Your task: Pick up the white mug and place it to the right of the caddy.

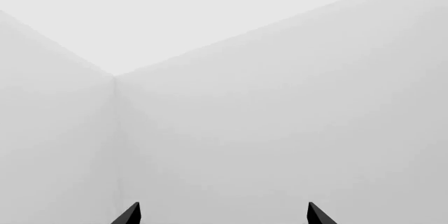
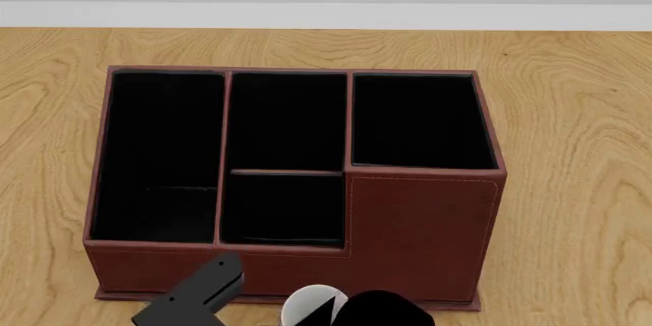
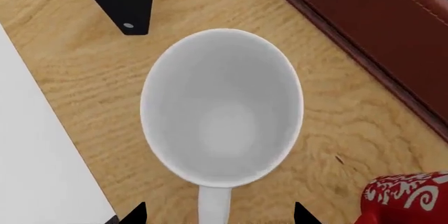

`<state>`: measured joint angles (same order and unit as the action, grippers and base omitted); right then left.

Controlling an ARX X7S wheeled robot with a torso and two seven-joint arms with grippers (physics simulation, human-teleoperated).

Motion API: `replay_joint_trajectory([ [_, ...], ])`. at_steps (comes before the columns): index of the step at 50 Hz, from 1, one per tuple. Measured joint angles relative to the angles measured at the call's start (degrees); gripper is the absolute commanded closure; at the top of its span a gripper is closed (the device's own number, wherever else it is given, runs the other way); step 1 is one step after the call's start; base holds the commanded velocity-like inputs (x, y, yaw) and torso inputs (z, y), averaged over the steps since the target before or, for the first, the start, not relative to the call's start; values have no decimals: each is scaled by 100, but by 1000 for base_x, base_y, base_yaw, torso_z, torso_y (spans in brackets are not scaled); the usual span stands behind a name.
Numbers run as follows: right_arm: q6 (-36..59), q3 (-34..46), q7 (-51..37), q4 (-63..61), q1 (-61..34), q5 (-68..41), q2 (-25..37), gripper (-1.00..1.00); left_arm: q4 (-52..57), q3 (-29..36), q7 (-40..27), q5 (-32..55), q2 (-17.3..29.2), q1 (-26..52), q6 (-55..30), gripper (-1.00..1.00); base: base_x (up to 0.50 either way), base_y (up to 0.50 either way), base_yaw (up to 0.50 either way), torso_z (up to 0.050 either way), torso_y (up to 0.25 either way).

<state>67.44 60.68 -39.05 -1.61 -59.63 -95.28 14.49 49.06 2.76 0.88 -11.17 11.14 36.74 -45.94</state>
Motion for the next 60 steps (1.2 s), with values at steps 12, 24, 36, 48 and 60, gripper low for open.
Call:
replay_joint_trajectory([
  [12,-33,96,101,118,15,93,-49,-100,-38,-32,-35,55,29,-31,60,-100,0,0,0,0,0],
  [24,-69,195,201,232,57,173,-98,-100,-76,-48,-68,105,56,-53,106,-100,0,0,0,0,0],
  [36,-114,310,362,364,102,301,-140,-100,-155,-54,-116,156,69,-80,188,-100,0,0,0,0,0],
  [48,-155,426,523,503,148,430,-168,-100,-244,-41,-166,198,84,-100,268,-100,0,0,0,0,0],
  [60,-188,518,609,579,201,496,-185,-100,-262,-19,-204,225,106,-111,282,-100,0,0,0,0,0],
])
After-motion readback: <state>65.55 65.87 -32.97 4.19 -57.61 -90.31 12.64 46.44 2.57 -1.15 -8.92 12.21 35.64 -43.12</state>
